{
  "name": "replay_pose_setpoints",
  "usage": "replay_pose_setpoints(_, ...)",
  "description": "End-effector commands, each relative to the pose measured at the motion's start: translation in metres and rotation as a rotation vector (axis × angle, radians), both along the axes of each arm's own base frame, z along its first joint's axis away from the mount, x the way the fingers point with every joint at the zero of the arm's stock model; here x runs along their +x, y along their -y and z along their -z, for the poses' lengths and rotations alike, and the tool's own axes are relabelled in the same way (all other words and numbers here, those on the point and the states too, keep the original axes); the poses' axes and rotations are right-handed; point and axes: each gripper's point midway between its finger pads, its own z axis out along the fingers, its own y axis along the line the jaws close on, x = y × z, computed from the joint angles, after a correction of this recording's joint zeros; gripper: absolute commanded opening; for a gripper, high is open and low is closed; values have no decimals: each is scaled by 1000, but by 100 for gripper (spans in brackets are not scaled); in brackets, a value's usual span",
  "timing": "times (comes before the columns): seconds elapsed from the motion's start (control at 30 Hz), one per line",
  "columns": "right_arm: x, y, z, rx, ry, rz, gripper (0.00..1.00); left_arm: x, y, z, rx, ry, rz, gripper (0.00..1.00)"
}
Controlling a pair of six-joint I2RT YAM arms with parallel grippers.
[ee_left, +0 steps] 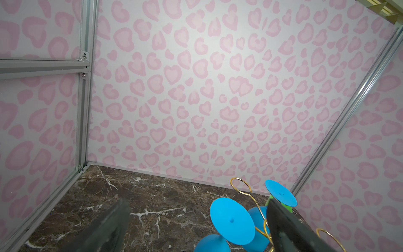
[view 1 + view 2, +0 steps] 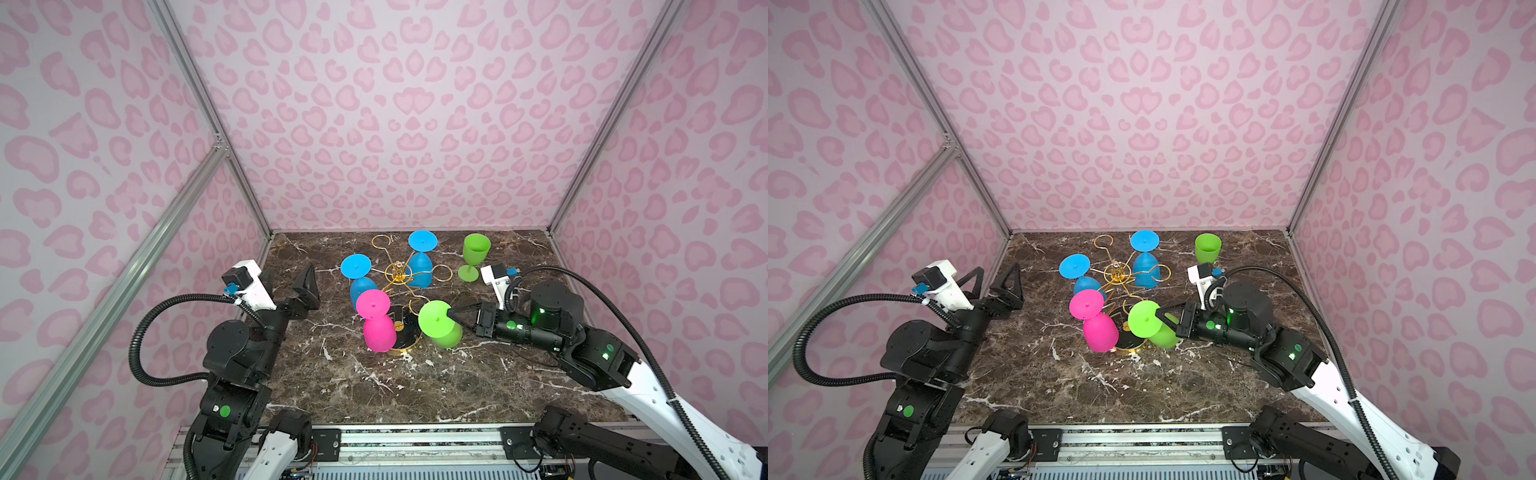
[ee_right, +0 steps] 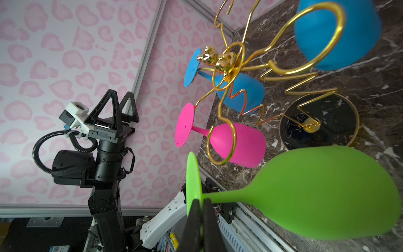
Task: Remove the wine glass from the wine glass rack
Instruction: 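Raise the glass by its base with the right gripper while the left gripper approaches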
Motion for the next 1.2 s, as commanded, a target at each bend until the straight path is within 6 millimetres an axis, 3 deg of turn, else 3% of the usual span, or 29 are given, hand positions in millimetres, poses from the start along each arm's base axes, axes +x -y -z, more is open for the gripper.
replay_pose_setpoints(0.0,8,21,5,-41,13,65,0,0,5,-13,-47,25,35,100)
replay_pose_setpoints(0.2,31,65,-9,-48,63,177,0,8,32,-23,-105,-12,184,97)
replay_pose_setpoints(0.37,52,90,-32,-82,143,242,0,7,55,-43,-106,-15,317,95)
replay_pose_setpoints(0.43,59,96,-50,-94,200,254,0,5,69,-53,-105,-10,401,94)
replay_pose_setpoints(0.63,73,88,-117,-36,410,223,0,1,121,-68,-114,-68,731,85)
replay_pose_setpoints(0.8,77,80,-157,-27,535,175,0,3,153,-75,-153,-132,970,74)
replay_pose_setpoints(0.87,77,75,-167,-11,560,153,0,9,160,-73,-180,-161,1016,72)
replay_pose_setpoints(0.93,78,69,-175,2,577,129,0,7,164,-88,-179,-137,1057,71)
replay_pose_setpoints(1.17,78,40,-187,6,626,51,0,7,183,-97,-186,-164,1199,70)
